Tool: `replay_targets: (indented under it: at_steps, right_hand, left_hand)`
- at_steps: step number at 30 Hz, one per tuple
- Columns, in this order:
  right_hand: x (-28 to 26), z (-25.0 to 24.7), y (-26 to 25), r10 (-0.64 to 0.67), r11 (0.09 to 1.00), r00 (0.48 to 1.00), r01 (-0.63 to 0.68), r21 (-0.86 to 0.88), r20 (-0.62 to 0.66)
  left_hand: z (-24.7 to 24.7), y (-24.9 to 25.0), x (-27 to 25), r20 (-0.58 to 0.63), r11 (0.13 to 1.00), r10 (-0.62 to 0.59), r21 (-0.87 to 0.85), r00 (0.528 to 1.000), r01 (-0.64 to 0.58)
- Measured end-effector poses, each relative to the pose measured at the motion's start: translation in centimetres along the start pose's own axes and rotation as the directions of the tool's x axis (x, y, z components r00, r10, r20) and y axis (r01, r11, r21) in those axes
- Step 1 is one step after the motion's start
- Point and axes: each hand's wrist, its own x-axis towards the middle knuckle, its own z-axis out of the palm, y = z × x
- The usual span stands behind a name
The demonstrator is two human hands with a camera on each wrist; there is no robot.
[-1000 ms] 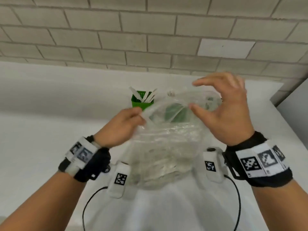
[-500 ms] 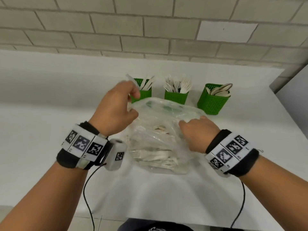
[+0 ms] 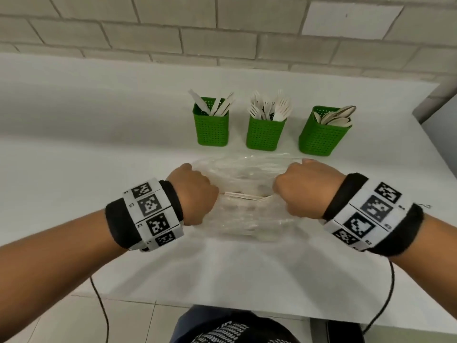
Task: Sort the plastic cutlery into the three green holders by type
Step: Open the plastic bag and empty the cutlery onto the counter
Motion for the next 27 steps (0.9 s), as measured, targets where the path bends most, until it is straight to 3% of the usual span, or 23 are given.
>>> replay_targets:
  at_steps: [2,3,5,7,8,9,10,12,13,14,15,17,18,19,20,21,22,23,25,27]
  right_hand:
    - [-0.2,-0.1,0.9,-0.014,1.000,0.996,0.016,0.023,-0.088]
    - [-0.1,0.4,1.9,-0.020,0.992,0.979,0.046,0.122,-0.204]
    - [-0.3,1.8,3.9,0.076,0.874,0.861,0.185,0.449,-0.503]
    - [-0.8,3.6,4.6,0.287,0.694,0.698,0.321,0.644,-0.656]
    - [-1.1,4.4,4.3,0.358,0.647,0.645,0.350,0.677,-0.675]
    - [-1.2,5.3,3.9,0.390,0.612,0.631,0.367,0.701,-0.671]
    - [-1.1,6.0,3.6,0.381,0.571,0.681,0.359,0.739,-0.626]
    - [-0.9,6.1,3.7,0.252,0.548,0.894,0.183,0.816,-0.370]
    - [-0.9,5.7,3.7,0.174,0.552,0.961,0.087,0.829,-0.216]
    - [-0.9,5.1,3.8,0.128,0.593,0.979,0.053,0.803,-0.159]
    - [-0.9,4.4,3.7,0.148,0.651,0.961,0.082,0.755,-0.232]
    - [-0.3,2.6,2.3,0.243,0.745,0.821,0.183,0.641,-0.517]
    - [0.2,1.9,1.5,0.223,0.749,0.799,0.226,0.623,-0.558]
    - [0.9,1.6,0.7,0.151,0.744,0.828,0.264,0.613,-0.540]
    - [1.7,1.6,0.0,0.070,0.766,0.882,0.252,0.592,-0.467]
    - [2.5,1.9,-0.2,0.030,0.821,0.926,0.192,0.537,-0.376]
    - [2.9,2.1,-0.1,0.042,0.883,0.950,0.110,0.457,-0.310]
    - [3.0,2.1,0.5,0.104,0.919,0.958,0.010,0.395,-0.266]
    - [2.6,1.9,1.7,0.227,0.934,0.951,-0.152,0.325,-0.208]
    - [1.9,1.5,1.6,0.270,0.942,0.951,-0.229,0.247,-0.151]
  left_hand:
    - [-0.4,-0.6,-0.3,-0.061,0.999,-0.012,0.041,0.998,0.014]
    - [-0.5,-1.4,-0.6,-0.120,0.999,-0.038,-0.016,0.992,0.036]
    - [0.5,-3.5,-1.0,-0.340,0.945,-0.113,-0.328,0.934,-0.005]
    - [1.6,-5.0,-2.1,-0.514,0.704,-0.291,-0.687,0.807,-0.183]
    - [2.2,-5.2,-2.6,-0.550,0.586,-0.392,-0.767,0.738,-0.261]
    - [2.9,-5.0,-2.9,-0.549,0.532,-0.444,-0.797,0.708,-0.284]
    - [3.6,-4.6,-2.9,-0.527,0.510,-0.445,-0.814,0.724,-0.279]
    - [5.0,-3.9,-2.3,-0.435,0.524,-0.359,-0.826,0.826,-0.207]
    - [5.4,-3.7,-2.2,-0.401,0.569,-0.309,-0.805,0.862,-0.170]
    - [5.5,-3.8,-2.2,-0.396,0.611,-0.285,-0.777,0.873,-0.153]
    - [5.3,-4.0,-2.3,-0.427,0.635,-0.287,-0.755,0.858,-0.163]
    - [3.1,-3.6,-2.8,-0.571,0.603,-0.307,-0.735,0.761,-0.309]
    - [1.8,-2.8,-3.0,-0.639,0.558,-0.292,-0.718,0.712,-0.416]
    - [1.0,-1.9,-2.7,-0.683,0.536,-0.237,-0.685,0.691,-0.493]
    - [0.4,-0.8,-2.3,-0.674,0.568,-0.161,-0.661,0.721,-0.491]
    - [0.1,0.2,-1.6,-0.604,0.645,-0.106,-0.647,0.790,-0.407]
    - [0.2,1.0,-0.9,-0.479,0.752,-0.095,-0.609,0.872,-0.252]
    - [0.7,1.5,-0.4,-0.355,0.844,-0.129,-0.530,0.926,-0.085]
    - [1.5,1.4,-0.5,-0.227,0.896,-0.206,-0.435,0.952,0.091]
    - [2.1,1.0,-0.9,-0.225,0.896,-0.244,-0.426,0.943,0.130]
